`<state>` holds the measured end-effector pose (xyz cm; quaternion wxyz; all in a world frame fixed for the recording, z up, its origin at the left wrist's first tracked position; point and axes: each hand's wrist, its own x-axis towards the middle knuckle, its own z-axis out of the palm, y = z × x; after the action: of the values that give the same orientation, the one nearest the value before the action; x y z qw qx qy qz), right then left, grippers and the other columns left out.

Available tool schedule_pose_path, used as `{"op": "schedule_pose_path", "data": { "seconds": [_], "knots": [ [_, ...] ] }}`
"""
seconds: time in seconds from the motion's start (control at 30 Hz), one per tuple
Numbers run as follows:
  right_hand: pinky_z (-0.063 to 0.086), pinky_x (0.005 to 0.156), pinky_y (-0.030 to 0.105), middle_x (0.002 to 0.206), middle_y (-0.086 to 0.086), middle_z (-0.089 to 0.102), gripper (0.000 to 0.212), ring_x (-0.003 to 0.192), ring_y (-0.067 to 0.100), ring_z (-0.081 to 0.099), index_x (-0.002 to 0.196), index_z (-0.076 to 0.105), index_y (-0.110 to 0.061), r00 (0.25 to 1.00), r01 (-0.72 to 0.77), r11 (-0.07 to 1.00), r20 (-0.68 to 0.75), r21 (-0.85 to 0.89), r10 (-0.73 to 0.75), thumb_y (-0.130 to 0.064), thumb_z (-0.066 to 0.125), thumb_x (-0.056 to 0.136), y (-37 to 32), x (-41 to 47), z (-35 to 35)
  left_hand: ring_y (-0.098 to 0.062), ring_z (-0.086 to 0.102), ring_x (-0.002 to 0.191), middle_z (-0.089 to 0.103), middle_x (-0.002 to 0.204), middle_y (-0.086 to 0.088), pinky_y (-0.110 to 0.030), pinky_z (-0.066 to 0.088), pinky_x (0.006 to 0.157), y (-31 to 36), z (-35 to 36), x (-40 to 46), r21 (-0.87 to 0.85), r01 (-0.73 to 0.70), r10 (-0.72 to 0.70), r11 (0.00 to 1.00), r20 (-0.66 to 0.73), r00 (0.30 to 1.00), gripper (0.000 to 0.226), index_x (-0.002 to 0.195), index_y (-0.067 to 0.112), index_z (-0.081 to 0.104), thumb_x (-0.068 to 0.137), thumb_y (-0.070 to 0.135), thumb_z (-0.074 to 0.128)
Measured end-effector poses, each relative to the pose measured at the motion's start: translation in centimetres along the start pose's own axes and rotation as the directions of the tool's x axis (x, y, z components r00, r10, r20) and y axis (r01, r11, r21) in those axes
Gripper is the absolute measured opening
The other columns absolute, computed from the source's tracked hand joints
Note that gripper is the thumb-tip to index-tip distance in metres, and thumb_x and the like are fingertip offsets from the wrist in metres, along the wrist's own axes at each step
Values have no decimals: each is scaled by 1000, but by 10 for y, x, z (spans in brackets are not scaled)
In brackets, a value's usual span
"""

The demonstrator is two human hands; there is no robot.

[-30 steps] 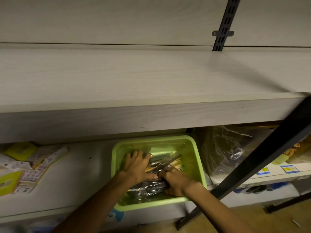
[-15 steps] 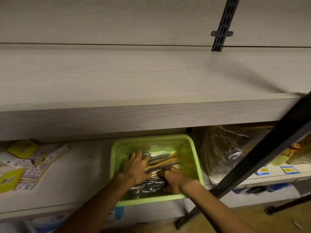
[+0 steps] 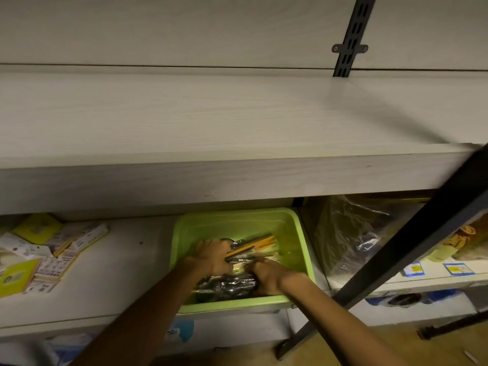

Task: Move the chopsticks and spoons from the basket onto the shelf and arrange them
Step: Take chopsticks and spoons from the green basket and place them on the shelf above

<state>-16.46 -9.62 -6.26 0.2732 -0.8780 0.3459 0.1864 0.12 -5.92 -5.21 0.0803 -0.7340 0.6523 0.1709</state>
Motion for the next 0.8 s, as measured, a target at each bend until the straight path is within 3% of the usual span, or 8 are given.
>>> {"op": "schedule_pose_path", "data": {
  "seconds": [0.13, 0.33, 0.53, 0.67, 0.8],
  "knots": [
    [46, 101, 40, 128, 12, 55, 39, 120, 29, 52, 125, 54, -13, 1000, 9, 1000, -8, 16, -9, -21, 67, 88, 1, -1, 2, -23, 58, 101, 61, 113, -6, -29, 40, 79, 1, 0, 0, -9, -5, 5, 1000, -24, 1000, 43, 125, 16, 50, 88, 33, 61],
    [47, 98, 43, 126, 12, 56, 48, 116, 30, 54, 127, 47, -14, 998, 30, 999, -62, 35, -28, -18, 69, 85, 0, -4, 6, -25, 58, 105, 60, 116, -8, -34, 44, 85, 2, -4, 0, -77, 3, -4, 997, -13, 1000, 51, 131, 14, 42, 89, 31, 63],
    [46, 97, 41, 131, 13, 49, 51, 119, 33, 49, 131, 47, -14, 991, 69, 995, -108, -66, -76, -24, 67, 86, 1, -10, 18, -32, 49, 122, 49, 136, -15, -38, 42, 92, -7, -4, 1, -102, -1, 3, 995, 11, 1000, 70, 144, 16, 30, 88, 48, 59],
    [47, 95, 42, 132, 14, 46, 50, 118, 36, 50, 131, 46, -13, 986, 77, 992, -137, -98, -90, -22, 66, 86, 2, -14, 20, -26, 54, 113, 56, 128, -10, -30, 39, 79, -6, -4, 1, -89, -52, 50, 995, -21, 999, 55, 134, 15, 46, 89, 45, 60],
    [45, 91, 42, 123, 17, 55, 49, 115, 37, 54, 132, 41, -13, 982, 80, 984, -155, -162, -105, -22, 62, 90, 0, -18, 19, -24, 58, 108, 61, 124, -7, -29, 42, 77, 0, -6, -4, -100, -75, 68, 992, -68, 995, 48, 132, 18, 49, 89, 34, 63]
  ]
}}
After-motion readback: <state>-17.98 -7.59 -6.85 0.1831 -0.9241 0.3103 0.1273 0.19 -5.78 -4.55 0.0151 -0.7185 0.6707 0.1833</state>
